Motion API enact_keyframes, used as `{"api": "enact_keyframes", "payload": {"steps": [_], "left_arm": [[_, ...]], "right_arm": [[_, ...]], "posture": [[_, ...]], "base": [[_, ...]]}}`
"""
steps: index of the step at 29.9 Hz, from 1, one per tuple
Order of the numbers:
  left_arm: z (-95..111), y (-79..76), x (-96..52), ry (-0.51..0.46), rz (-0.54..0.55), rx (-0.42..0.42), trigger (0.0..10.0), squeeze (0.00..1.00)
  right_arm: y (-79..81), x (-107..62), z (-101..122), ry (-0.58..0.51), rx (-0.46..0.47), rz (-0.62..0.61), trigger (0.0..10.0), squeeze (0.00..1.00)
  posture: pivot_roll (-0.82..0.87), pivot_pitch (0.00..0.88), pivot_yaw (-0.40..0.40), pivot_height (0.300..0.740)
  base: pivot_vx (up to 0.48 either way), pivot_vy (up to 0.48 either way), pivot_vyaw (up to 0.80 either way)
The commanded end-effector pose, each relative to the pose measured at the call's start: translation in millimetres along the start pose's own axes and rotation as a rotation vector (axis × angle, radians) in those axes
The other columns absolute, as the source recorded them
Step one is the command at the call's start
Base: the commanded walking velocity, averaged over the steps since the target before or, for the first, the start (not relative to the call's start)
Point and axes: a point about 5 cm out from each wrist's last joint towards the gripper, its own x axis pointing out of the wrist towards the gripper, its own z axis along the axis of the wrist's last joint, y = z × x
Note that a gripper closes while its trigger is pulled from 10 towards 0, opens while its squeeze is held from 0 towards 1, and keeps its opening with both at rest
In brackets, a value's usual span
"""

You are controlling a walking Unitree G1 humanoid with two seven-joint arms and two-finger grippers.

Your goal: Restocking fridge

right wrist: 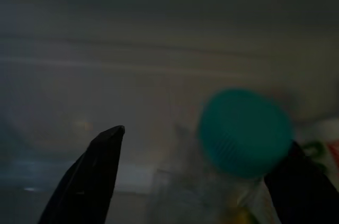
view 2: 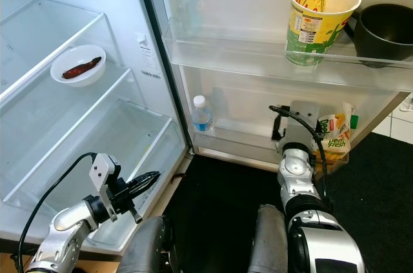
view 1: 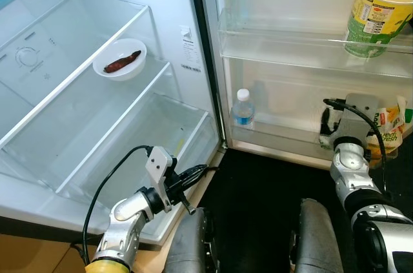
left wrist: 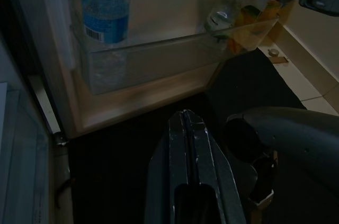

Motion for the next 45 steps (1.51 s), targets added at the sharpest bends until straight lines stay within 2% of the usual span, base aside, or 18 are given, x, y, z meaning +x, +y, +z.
{"api": "enact_keyframes", "payload": {"steps": [1, 7, 13, 14, 21, 26, 31, 38, 40, 42, 45], "left_arm": [[-5, -3.2, -0.2, 0.009, 0.001, -0.02, 10.0, 0.0], [-6, -3.3, 0.9, 0.008, -0.003, -0.023, 10.0, 0.0], [-6, -3.7, 2.1, 0.005, -0.008, -0.026, 10.0, 0.0], [-6, -4.0, 3.1, 0.003, -0.011, -0.028, 10.0, 0.0], [-7, -4.5, 5.4, 0.001, -0.016, -0.036, 10.0, 0.0], [-7, -4.5, 5.5, 0.002, -0.017, -0.036, 10.0, 0.0], [-9, -4.2, 5.6, 0.005, -0.018, -0.037, 10.0, 0.0], [-9, -4.0, 5.8, 0.004, -0.02, -0.038, 10.0, 0.0], [-9, -3.5, 6.6, 0.003, -0.022, -0.038, 10.0, 0.0], [-9, -2.9, 7.5, 0.003, -0.021, -0.039, 10.0, 0.0], [-9, -1.8, 8.2, 0.001, -0.012, -0.041, 10.0, 0.0]], "right_arm": [[8.8, -2.8, 6, -0.062, 0.011, 0.062, 10.0, 0.0], [7.7, -5.7, 6, -0.085, -0.002, 0.062, 10.0, 0.0], [10.7, -15.4, 0, -0.095, -0.027, 0.049, 10.0, 0.0], [16.6, -23.3, -6, -0.095, -0.01, 0.069, 10.0, 0.0], [33.1, -42.5, -13, -0.135, 0.038, 0.112, 10.0, 0.0], [34.5, -46.3, -13, -0.144, 0.034, 0.097, 10.0, 0.0], [32.3, -52.3, -17, -0.145, -0.072, 0.018, 10.0, 0.0], [32.8, -51.6, -15, -0.157, -0.145, 0.01, 10.0, 0.0], [40.6, -53.0, -15, -0.161, -0.166, 0.04, 10.0, 0.0], [53.5, -54.1, -20, -0.119, -0.19, 0.111, 10.0, 0.0], [71.9, -60.0, -34, -0.007, -0.106, 0.227, 10.0, 0.0]], "posture": [[0.06, 0.244, 0.138, 0.551], [0.05, 0.241, 0.132, 0.551], [0.04, 0.238, 0.123, 0.551], [0.04, 0.237, 0.121, 0.551], [0.04, 0.228, 0.112, 0.551], [0.04, 0.223, 0.11, 0.551], [0.04, 0.212, 0.106, 0.551], [0.03, 0.208, 0.107, 0.551], [0.03, 0.208, 0.108, 0.551], [0.03, 0.206, 0.109, 0.551], [0.03, 0.204, 0.108, 0.551]], "base": [[0.0, 0.0, 0.0], [0.0, 0.0, 0.0], [0.0, 0.0, 0.0], [0.0, 0.0, 0.0], [0.0, 0.0, 0.0], [0.0, 0.0, 0.0], [0.0, 0.0, 0.0], [0.0, 0.0, 0.0], [0.0, 0.0, 0.0], [0.0, 0.0, 0.0], [0.0, 0.0, 0.0]]}}
